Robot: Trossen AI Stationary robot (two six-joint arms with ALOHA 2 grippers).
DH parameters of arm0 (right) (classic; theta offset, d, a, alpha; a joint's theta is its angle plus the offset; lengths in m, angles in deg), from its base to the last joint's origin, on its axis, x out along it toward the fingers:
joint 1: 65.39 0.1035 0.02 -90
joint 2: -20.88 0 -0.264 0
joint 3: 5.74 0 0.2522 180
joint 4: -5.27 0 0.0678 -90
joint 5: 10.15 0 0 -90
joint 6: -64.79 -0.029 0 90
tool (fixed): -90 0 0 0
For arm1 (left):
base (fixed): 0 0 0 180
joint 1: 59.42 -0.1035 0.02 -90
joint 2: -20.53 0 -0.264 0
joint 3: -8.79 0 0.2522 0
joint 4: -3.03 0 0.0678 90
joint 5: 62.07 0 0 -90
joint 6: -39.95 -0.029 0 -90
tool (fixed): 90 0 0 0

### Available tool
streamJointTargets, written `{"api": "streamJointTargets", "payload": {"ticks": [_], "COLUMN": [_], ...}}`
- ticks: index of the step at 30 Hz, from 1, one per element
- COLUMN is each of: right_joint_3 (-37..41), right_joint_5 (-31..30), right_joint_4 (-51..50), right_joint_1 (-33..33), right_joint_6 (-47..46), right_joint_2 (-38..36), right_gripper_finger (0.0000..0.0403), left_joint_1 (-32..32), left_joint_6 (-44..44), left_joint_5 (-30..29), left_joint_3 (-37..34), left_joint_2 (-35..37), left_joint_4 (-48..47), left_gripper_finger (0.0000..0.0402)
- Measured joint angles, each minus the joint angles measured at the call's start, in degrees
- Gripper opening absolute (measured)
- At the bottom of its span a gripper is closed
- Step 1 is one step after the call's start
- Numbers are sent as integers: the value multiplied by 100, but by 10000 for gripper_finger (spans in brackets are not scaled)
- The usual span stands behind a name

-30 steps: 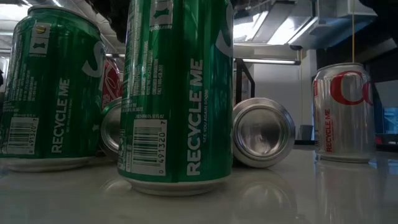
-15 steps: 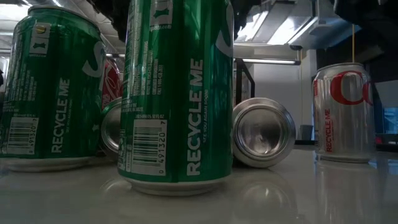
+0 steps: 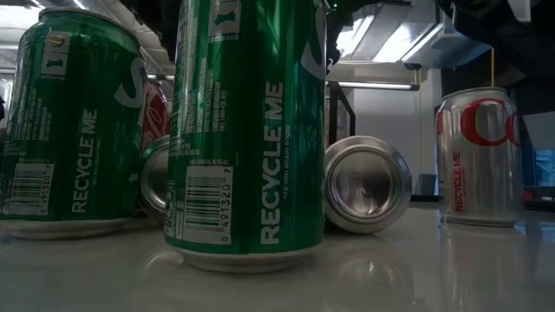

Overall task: Place canned beverage on shelf
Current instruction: Put the right blue soda can on the shelf

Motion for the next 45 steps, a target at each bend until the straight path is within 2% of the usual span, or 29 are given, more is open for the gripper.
{"api": "streamJointTargets", "payload": {"ticks": [13, 39, 45], "right_joint_3": [9, 9, 9], "right_joint_5": [-85, -120, -333], "right_joint_4": [-211, 84, 127], "right_joint_1": [7, 9, 13], "right_joint_6": [2, -5, -603], "right_joint_2": [195, 204, 204], "right_gripper_finger": [234, 234, 234], "left_joint_1": [2, 2, 0], "left_joint_6": [-11, -11, -11], "left_joint_5": [17, 31, 31], "left_joint_3": [7, 5, 5], "left_joint_2": [-475, -536, -536], "left_joint_4": [294, 327, 327], "left_gripper_finger": [288, 288, 288]}}
